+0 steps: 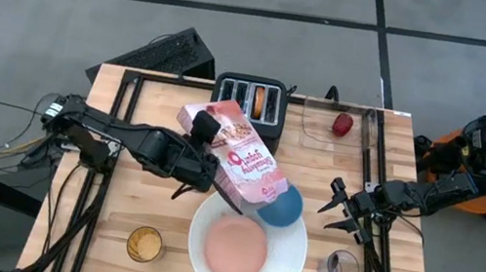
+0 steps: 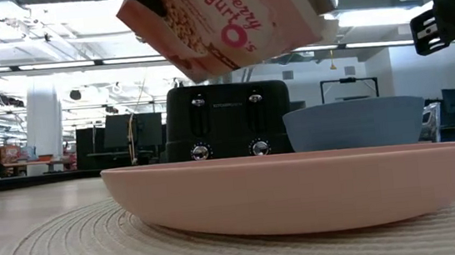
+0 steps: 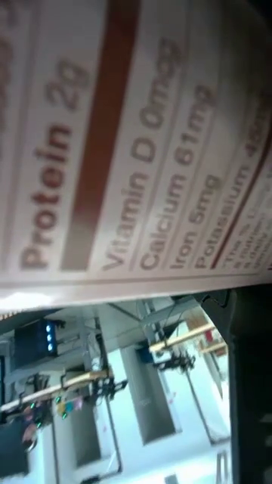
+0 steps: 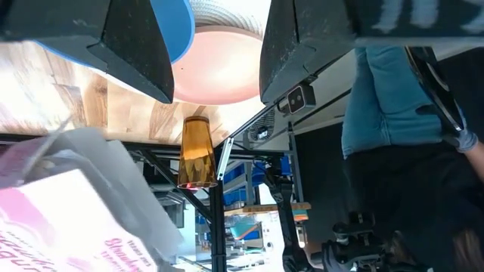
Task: Arrange a breakfast setting
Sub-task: Pour the cereals into the blue bowl
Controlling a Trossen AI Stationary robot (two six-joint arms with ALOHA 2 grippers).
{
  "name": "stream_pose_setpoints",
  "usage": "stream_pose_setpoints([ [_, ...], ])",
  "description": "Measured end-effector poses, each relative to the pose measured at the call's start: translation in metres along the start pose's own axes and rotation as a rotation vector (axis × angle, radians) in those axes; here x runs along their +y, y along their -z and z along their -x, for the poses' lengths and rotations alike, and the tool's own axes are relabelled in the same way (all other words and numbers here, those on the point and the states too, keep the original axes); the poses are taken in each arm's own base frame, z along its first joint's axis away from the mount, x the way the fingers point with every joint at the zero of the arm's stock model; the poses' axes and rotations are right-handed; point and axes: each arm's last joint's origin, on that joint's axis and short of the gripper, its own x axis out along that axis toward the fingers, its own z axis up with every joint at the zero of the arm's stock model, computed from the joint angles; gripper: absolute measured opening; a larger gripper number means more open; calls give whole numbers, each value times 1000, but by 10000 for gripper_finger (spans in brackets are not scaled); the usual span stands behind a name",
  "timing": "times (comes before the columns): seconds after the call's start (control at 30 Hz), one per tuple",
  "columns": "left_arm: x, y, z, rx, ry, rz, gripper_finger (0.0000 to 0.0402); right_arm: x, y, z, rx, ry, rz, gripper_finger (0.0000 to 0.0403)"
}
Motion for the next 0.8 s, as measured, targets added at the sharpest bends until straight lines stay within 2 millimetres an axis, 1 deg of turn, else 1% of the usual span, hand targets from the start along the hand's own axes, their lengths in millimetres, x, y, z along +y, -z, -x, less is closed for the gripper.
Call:
stream_pose_setpoints([
  [0.3, 1, -8, 4, -56, -33, -37, 146, 0, 0, 0, 0, 0, 0, 217],
  [0.5, 6, -8, 2, -11, -107, -107, 146, 0, 0, 0, 0, 0, 0, 217],
  [0.67, 9, -7, -1, 5, -121, -91, 146, 0, 0, 0, 0, 0, 0, 217],
  [0.8, 10, -6, -2, 29, -142, -133, 146, 0, 0, 0, 0, 0, 0, 217],
])
